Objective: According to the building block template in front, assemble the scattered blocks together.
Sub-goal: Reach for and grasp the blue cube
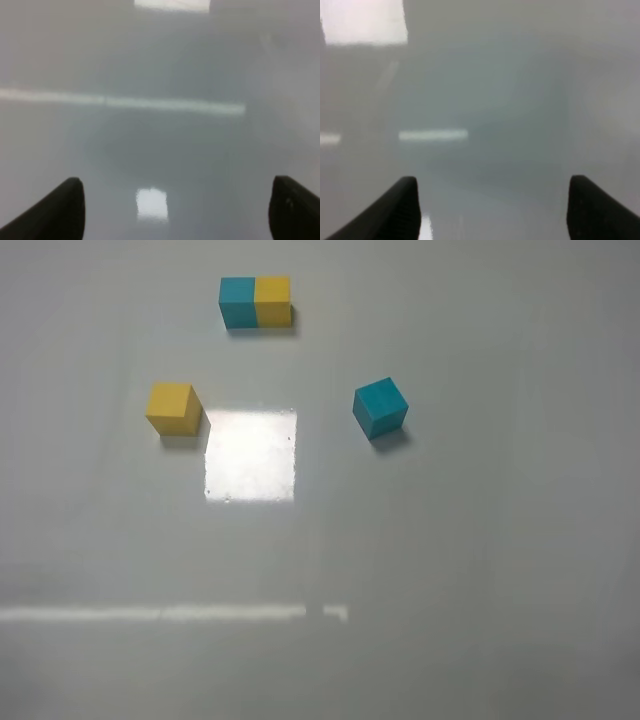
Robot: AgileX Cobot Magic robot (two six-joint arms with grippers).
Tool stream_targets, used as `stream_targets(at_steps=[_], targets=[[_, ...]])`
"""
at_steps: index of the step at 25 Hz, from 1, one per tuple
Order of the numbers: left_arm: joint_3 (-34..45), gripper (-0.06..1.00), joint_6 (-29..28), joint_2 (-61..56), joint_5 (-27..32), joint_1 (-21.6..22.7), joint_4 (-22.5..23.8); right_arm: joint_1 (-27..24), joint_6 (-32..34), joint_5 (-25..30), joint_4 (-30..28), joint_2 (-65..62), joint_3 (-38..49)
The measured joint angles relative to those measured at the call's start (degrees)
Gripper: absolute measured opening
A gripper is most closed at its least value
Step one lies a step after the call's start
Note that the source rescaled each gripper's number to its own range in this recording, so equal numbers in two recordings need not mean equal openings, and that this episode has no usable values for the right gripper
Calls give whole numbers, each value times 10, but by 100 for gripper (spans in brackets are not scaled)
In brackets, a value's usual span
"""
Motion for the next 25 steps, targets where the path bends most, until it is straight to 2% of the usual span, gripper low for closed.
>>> stream_targets(at_steps=[18, 25], targets=[[0, 75, -5, 0, 0, 0, 3, 0, 0, 0, 0, 0, 0], [-30, 75, 26, 22, 7, 0, -1, 0, 0, 0, 0, 0, 0]])
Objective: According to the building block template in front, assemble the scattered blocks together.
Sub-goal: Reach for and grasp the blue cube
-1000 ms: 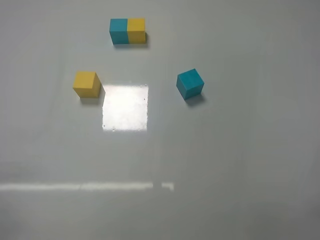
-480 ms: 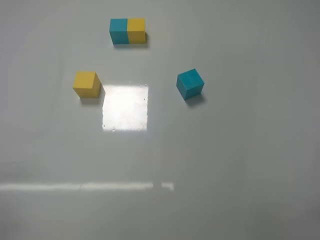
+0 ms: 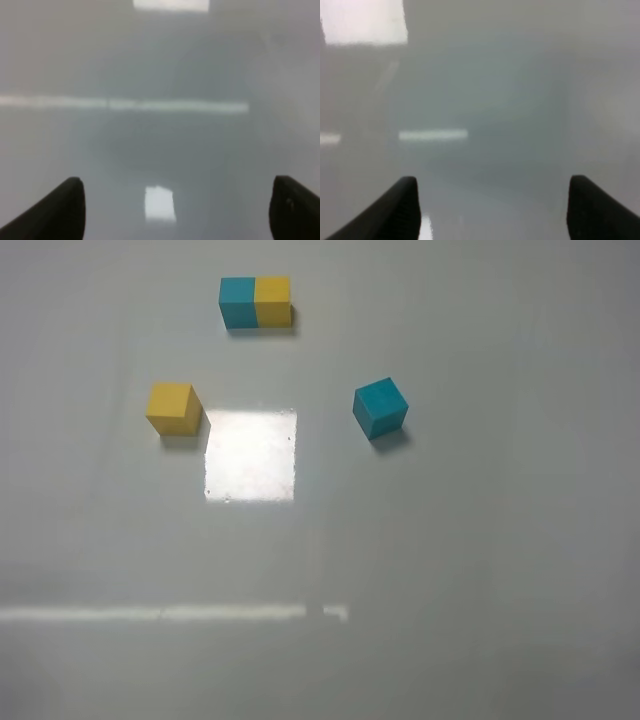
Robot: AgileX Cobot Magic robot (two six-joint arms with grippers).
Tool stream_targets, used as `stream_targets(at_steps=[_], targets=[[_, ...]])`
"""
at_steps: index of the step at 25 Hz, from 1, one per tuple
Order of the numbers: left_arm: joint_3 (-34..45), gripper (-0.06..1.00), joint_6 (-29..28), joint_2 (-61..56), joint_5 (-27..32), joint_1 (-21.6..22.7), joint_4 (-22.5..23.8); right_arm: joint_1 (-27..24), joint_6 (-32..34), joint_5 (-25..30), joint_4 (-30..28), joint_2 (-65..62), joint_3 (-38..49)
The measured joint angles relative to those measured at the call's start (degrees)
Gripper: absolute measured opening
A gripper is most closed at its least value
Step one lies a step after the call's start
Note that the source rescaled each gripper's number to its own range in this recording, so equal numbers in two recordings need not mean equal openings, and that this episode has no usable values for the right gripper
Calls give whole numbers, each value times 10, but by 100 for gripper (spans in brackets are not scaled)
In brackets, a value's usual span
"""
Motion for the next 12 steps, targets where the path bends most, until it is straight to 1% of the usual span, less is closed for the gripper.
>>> stream_targets(at_steps=[2, 4, 6, 9, 12], targets=[[-26, 75, 0, 29, 2, -4, 0, 0, 0, 0, 0, 0, 0], [-54, 75, 1, 60, 4, -17, 3, 0, 0, 0, 0, 0, 0], [-86, 75, 1, 100, 6, -37, 15, 0, 0, 0, 0, 0, 0], [-147, 75, 3, 161, 17, -75, 49, 0, 0, 0, 0, 0, 0], [-207, 75, 4, 225, 37, -123, 99, 0, 0, 0, 0, 0, 0]])
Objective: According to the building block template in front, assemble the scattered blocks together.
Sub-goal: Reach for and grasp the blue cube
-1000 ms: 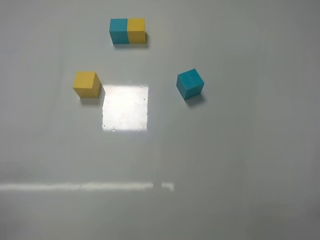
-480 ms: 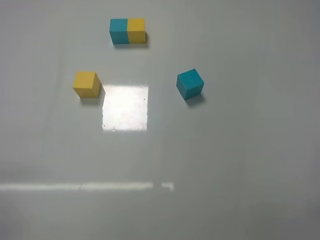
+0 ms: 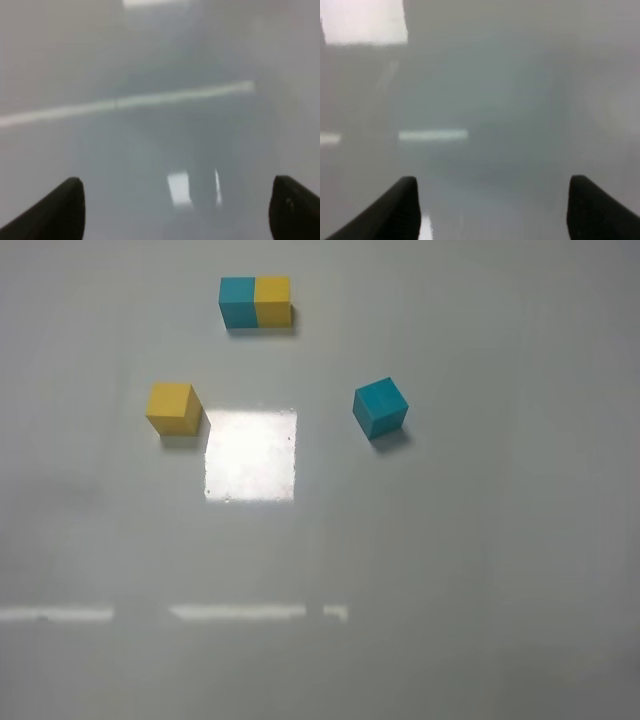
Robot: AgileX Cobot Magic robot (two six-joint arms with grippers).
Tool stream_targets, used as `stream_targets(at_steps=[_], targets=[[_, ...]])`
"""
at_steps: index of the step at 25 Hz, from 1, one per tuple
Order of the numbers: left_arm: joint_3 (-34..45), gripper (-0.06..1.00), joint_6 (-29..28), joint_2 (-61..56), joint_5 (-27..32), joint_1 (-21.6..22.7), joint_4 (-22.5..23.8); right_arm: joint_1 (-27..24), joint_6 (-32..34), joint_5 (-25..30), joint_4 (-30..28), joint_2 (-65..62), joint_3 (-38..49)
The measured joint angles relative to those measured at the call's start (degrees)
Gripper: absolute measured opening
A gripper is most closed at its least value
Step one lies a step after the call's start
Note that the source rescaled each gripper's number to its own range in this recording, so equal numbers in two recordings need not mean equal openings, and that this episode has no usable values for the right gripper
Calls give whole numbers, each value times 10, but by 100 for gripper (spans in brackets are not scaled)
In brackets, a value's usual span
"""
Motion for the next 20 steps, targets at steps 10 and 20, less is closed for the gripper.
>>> stream_targets(at_steps=[10, 20], targets=[[-183, 75, 91, 238, 18, -201, 110, 0, 0, 0, 0, 0, 0], [-362, 75, 259, 473, 26, -409, 169, 0, 0, 0, 0, 0, 0]])
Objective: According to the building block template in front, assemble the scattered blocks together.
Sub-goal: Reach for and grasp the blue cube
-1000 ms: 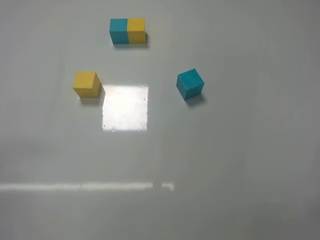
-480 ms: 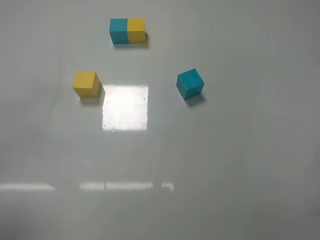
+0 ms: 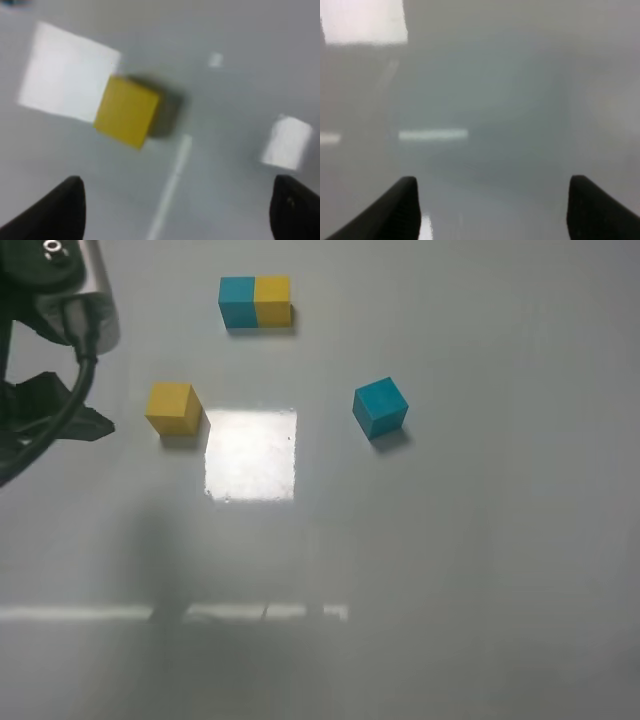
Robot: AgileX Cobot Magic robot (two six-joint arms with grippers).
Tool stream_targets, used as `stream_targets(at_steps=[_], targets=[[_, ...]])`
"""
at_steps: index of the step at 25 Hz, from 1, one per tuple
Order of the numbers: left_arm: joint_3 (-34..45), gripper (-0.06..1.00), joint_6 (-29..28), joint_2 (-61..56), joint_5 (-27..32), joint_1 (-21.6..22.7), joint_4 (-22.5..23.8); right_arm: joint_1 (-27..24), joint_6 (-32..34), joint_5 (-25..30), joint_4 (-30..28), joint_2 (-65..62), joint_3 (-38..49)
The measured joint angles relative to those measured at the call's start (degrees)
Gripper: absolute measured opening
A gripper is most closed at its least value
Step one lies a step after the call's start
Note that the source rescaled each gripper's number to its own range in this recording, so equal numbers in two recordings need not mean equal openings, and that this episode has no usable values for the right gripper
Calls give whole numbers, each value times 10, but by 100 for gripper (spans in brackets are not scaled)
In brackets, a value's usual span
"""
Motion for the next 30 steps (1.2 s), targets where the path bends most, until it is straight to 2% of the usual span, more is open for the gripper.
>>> stream_targets(at_steps=[4, 9, 21, 26, 30], targets=[[-67, 75, 12, 70, 0, -41, 6, 0, 0, 0, 0, 0, 0], [-125, 75, 12, 138, -12, -60, 6, 0, 0, 0, 0, 0, 0], [-239, 75, 8, 278, -44, -62, -8, 0, 0, 0, 0, 0, 0], [-277, 75, -41, 324, -53, -62, -8, 0, 0, 0, 0, 0, 0], [-286, 75, -48, 342, -61, -62, -6, 0, 0, 0, 0, 0, 0]])
